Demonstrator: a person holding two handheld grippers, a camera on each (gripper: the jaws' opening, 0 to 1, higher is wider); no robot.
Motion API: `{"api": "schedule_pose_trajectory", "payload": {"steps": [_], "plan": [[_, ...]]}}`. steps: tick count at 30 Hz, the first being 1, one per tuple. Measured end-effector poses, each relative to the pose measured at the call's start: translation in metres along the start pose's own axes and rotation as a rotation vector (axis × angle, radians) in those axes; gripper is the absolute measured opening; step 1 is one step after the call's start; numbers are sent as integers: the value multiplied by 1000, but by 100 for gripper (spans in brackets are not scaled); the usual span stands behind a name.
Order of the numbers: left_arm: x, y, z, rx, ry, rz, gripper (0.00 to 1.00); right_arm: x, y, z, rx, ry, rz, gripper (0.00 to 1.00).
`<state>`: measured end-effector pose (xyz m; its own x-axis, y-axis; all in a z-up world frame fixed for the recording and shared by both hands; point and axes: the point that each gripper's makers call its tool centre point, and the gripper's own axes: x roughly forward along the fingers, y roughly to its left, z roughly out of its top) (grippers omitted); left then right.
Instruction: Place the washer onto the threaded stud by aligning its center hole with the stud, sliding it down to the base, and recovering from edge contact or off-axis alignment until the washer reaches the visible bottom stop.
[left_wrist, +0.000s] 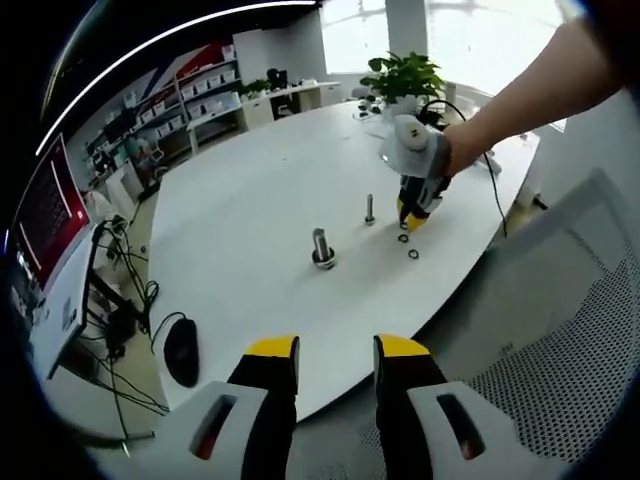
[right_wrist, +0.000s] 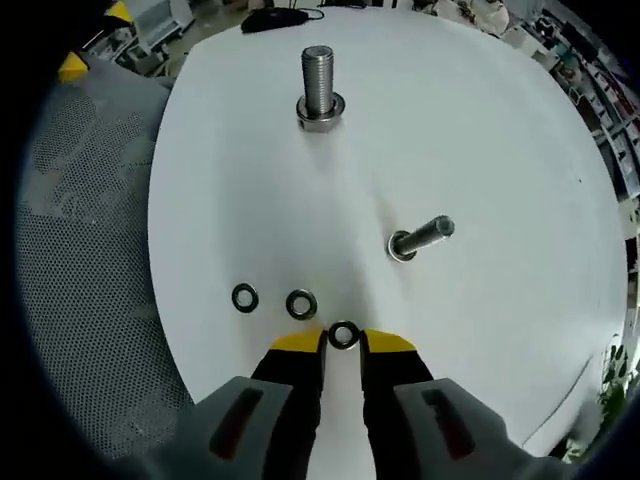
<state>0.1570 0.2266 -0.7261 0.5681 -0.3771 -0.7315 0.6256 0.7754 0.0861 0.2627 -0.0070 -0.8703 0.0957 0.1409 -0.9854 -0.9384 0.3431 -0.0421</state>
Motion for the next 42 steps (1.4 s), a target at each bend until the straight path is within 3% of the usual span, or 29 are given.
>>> {"api": "schedule_pose_trajectory", "payload": {"steps": [3, 8, 13, 23, 29, 42], "plan": [[0, 0, 0, -1, -3, 1, 28, 0, 2, 0, 3, 52, -19, 16], [0, 0, -1, 2, 1, 2, 28, 0, 1, 0, 30, 79, -49, 16], [-2, 3, 3, -7, -18, 12, 27, -1, -1, -2, 130, 8, -17, 16], [-2, 4, 5, -10, -29, 13, 27, -3, 1, -2, 131, -14, -51, 15], [-2, 3, 4, -2, -24, 12, 27, -5, 1, -3, 198, -109, -73, 14], [-2, 3, 4, 0, -26, 10, 27, -10, 1, -12, 207, -129, -60, 14]]}}
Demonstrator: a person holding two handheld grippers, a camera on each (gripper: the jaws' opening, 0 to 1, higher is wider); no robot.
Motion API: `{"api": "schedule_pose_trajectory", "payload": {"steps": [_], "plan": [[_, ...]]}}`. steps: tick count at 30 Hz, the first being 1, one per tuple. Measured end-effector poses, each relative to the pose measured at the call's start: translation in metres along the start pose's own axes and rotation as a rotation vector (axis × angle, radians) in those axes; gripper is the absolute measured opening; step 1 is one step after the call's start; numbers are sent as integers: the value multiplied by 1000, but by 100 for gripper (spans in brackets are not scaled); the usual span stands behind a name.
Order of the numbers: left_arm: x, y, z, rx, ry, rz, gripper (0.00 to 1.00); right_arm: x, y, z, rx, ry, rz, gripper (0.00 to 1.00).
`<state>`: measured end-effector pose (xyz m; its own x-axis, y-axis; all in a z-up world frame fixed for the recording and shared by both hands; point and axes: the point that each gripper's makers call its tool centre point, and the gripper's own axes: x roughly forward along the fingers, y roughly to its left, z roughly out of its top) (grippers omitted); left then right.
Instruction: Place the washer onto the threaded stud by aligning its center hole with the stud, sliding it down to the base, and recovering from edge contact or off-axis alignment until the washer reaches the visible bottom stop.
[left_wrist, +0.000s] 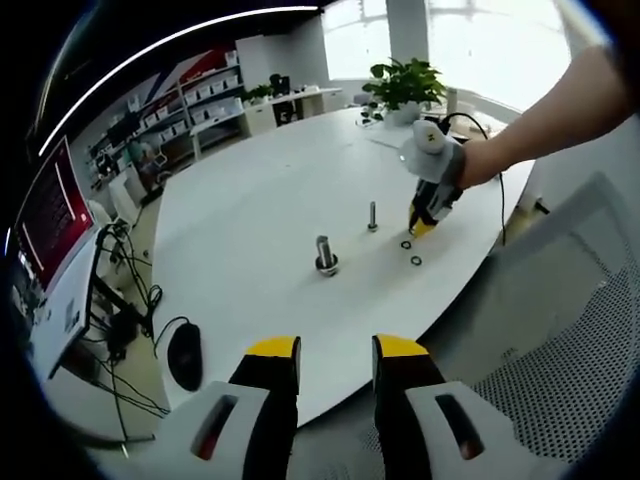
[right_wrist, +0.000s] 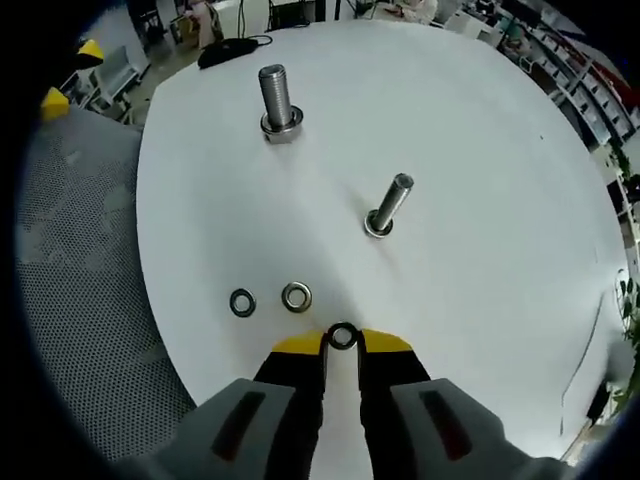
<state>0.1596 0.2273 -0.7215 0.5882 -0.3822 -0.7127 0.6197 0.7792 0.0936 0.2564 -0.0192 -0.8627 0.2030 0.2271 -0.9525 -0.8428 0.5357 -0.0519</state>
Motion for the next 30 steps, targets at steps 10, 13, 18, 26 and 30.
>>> {"api": "schedule_pose_trajectory", "payload": {"steps": [10, 13, 18, 26, 30], "plan": [[0, 0, 2, -11, -10, -2, 27, -18, -10, 19, 46, -66, -2, 14], [0, 0, 1, -14, -5, -5, 27, -25, -11, 30, 31, -91, -7, 14], [-1, 0, 2, -13, -14, -2, 27, -34, -16, 46, 13, -121, -14, 14], [-1, 0, 0, -5, -4, 5, 27, -45, -20, 69, -13, -158, -29, 14], [-1, 1, 0, -3, -5, 7, 27, -48, -21, 79, -29, -167, -34, 14]]}}
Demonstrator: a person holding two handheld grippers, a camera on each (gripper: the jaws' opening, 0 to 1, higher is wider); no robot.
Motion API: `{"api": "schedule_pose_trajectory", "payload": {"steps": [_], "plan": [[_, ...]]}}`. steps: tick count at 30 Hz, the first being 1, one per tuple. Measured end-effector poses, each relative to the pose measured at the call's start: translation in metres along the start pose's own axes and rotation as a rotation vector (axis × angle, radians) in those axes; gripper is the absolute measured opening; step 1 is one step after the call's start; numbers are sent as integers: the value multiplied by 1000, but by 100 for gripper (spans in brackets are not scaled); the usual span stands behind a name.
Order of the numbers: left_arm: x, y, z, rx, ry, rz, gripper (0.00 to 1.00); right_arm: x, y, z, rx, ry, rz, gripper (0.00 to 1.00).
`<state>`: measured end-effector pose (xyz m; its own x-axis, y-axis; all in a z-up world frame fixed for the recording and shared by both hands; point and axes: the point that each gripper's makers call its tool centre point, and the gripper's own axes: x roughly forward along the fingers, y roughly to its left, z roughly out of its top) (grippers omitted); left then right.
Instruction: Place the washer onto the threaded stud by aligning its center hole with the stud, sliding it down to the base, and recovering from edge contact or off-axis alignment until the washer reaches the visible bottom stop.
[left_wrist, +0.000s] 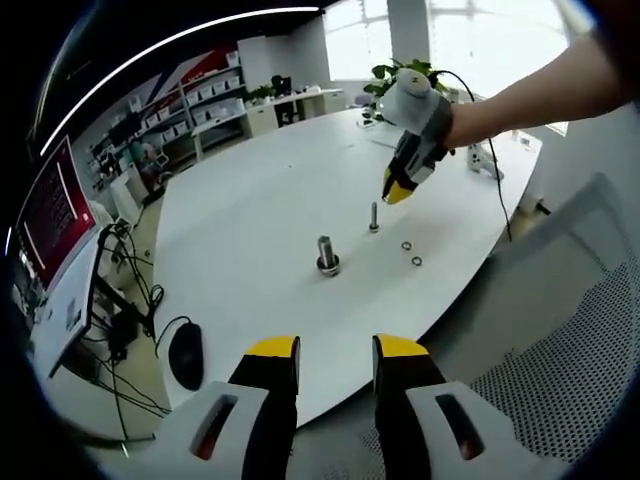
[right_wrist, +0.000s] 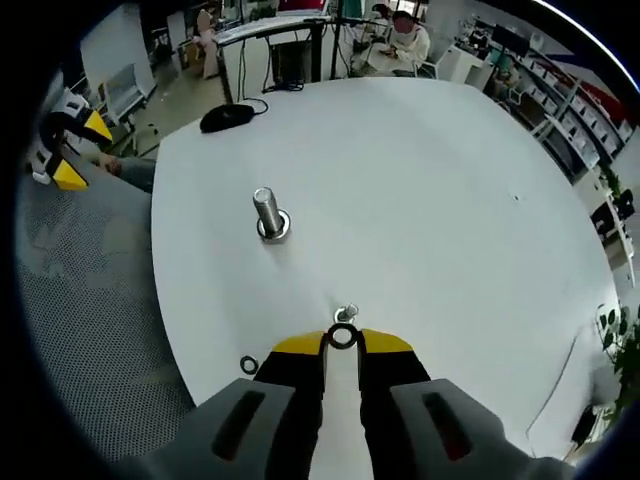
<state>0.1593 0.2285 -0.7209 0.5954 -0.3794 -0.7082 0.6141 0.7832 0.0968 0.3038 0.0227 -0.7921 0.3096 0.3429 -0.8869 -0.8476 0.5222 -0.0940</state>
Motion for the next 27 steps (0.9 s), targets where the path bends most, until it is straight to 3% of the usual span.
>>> {"api": "schedule_pose_trajectory", "payload": {"steps": [6, 27], "plan": [[0, -1, -1, 12, 6, 2, 27, 1, -6, 9, -47, -4, -21, 14], [1, 1, -3, 10, 17, 6, 27, 18, -6, 6, -66, 31, -14, 14]]}}
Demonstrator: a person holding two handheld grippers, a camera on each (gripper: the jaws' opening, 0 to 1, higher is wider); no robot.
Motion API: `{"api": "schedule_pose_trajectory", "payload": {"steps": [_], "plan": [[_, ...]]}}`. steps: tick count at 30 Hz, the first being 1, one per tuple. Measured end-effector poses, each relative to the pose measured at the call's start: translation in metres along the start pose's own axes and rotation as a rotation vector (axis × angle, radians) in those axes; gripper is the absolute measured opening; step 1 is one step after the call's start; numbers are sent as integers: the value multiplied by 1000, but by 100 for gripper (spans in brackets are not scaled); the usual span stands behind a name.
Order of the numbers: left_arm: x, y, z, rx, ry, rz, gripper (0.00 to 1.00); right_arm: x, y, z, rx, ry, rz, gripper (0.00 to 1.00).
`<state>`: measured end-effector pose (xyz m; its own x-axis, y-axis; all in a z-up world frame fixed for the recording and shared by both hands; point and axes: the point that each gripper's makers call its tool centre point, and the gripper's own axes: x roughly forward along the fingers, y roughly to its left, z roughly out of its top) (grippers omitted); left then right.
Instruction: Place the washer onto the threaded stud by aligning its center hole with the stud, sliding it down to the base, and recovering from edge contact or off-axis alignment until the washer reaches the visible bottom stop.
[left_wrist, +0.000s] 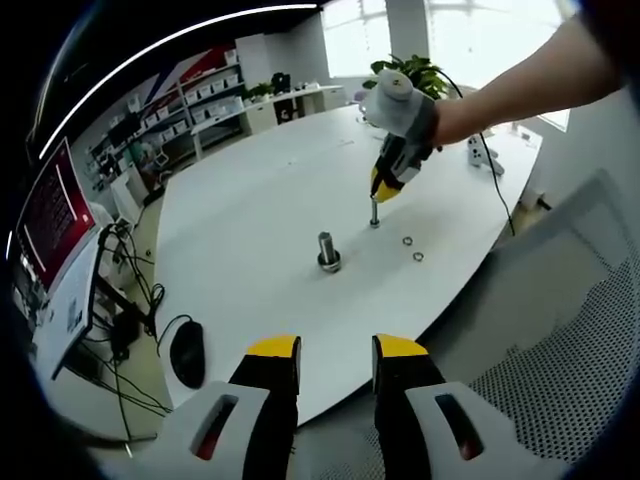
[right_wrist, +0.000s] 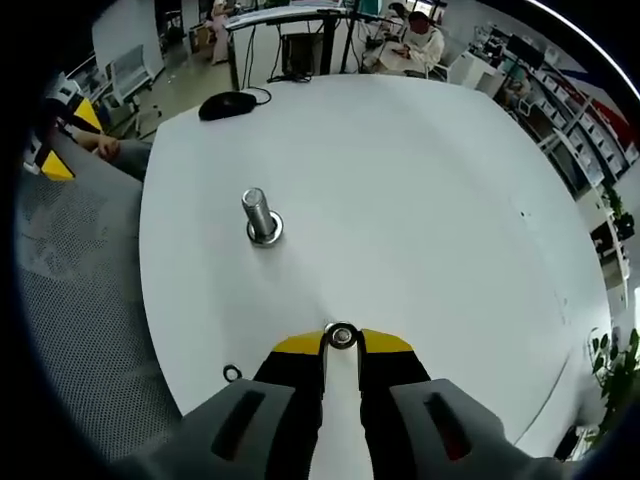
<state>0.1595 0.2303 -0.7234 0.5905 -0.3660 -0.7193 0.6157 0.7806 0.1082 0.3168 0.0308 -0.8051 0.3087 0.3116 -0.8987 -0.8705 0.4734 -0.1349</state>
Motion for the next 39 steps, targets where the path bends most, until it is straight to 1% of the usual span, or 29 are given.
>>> {"api": "schedule_pose_trajectory", "payload": {"steps": [7, 19, 25, 30, 39], "plan": [[0, -1, -1, 2, 3, 1, 27, 5, 0, -4, 4, 13, 9, 14], [0, 0, -1, 0, 4, 1, 26, 18, -2, -5, 6, 35, 27, 14], [0, 0, -1, -2, 8, -1, 26, 29, 1, -9, 1, 64, 48, 14], [1, 0, -2, -4, 13, -2, 26, 35, 8, -13, -1, 79, 66, 14], [1, 0, -3, -11, 16, -8, 25, 44, 19, -27, -10, 122, 96, 14]]}}
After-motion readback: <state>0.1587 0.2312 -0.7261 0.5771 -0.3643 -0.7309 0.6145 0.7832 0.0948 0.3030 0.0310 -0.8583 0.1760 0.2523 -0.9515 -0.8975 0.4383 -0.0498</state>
